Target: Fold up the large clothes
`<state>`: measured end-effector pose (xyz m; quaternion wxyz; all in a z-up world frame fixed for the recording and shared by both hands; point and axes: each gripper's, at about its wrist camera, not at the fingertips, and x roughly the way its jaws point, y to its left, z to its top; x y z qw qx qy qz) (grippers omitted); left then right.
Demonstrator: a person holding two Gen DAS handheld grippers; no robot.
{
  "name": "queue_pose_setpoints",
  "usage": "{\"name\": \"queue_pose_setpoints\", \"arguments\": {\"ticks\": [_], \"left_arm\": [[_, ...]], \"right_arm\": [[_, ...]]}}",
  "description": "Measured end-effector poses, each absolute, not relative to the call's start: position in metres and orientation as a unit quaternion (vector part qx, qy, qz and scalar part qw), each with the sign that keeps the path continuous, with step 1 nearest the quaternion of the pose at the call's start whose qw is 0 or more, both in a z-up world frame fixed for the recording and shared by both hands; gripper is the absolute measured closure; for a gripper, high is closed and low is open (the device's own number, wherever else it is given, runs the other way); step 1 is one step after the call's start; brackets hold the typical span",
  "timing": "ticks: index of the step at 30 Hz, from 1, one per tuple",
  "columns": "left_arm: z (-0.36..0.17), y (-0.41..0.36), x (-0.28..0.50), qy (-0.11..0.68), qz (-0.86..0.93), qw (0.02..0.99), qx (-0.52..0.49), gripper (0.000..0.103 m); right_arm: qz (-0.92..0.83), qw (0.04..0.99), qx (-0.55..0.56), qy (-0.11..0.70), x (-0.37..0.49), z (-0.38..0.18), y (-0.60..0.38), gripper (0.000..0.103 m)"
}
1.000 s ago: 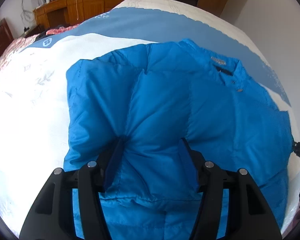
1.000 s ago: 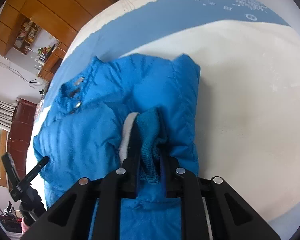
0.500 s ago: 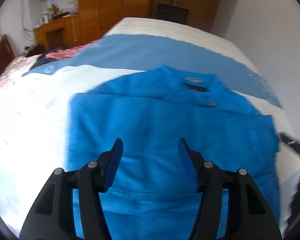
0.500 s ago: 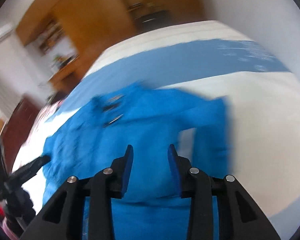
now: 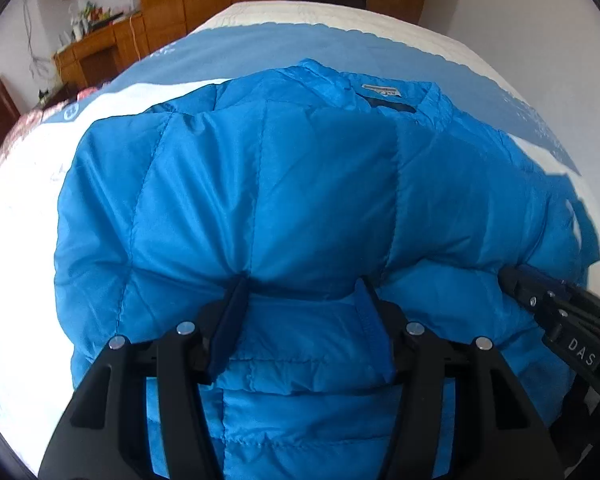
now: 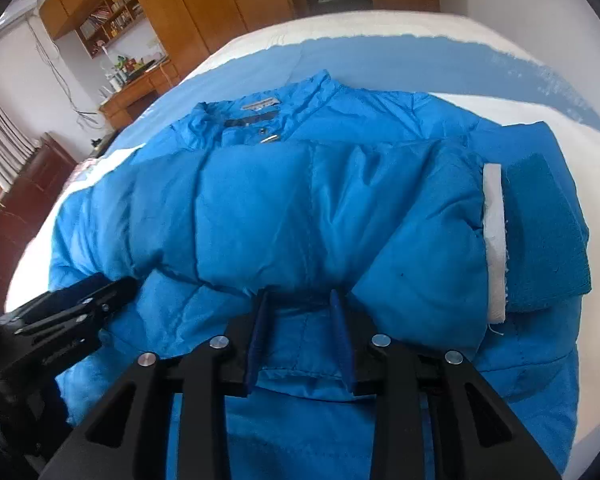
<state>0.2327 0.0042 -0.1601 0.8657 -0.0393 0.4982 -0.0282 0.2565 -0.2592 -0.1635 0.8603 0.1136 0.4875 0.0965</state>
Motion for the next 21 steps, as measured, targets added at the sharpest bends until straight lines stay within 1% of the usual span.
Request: {"name": "queue_pose_setpoints", "arguments": {"ticks": [2,4,8,12,14,19,21], "left_arm": [[-0.146,0.007,0.235,0.485,-0.043,0.871,-0.060,0.050],[-0.134,0.004,0.245,0.471,-0.044,0.879,-0.055,0.049],[-0.125,-0.001,0.281,0.465,-0.029,0.883,-0.050,0.050],[-0.132,-0.005,0.313,0.482,-0.015,0.875,-0.041,0.050],[-0.145,-0.006,0.326,0.504,-0.015,0.863,-0.036,0.049],[-0.164,-0.003,0.334,0.529,-0.017,0.847,-0.046,0.048],[-0.164,-0.006,0.338,0.534,-0.013,0.845,-0.038,0.048]], "right_arm": [[0.111,0.861,0.140,0.477,0.257,-0.148,-0.270,0.072],[0.103,0.870,0.139,0.461,0.269,-0.131,-0.277,0.071],[0.087,0.872,0.142,0.460,0.304,-0.122,-0.285,0.071],[0.064,0.863,0.150,0.477,0.338,-0.141,-0.292,0.072],[0.054,0.858,0.149,0.489,0.347,-0.156,-0.292,0.075],[0.041,0.859,0.104,0.500,0.351,-0.172,-0.281,0.078],[0.040,0.854,0.111,0.506,0.354,-0.173,-0.283,0.078]]}}
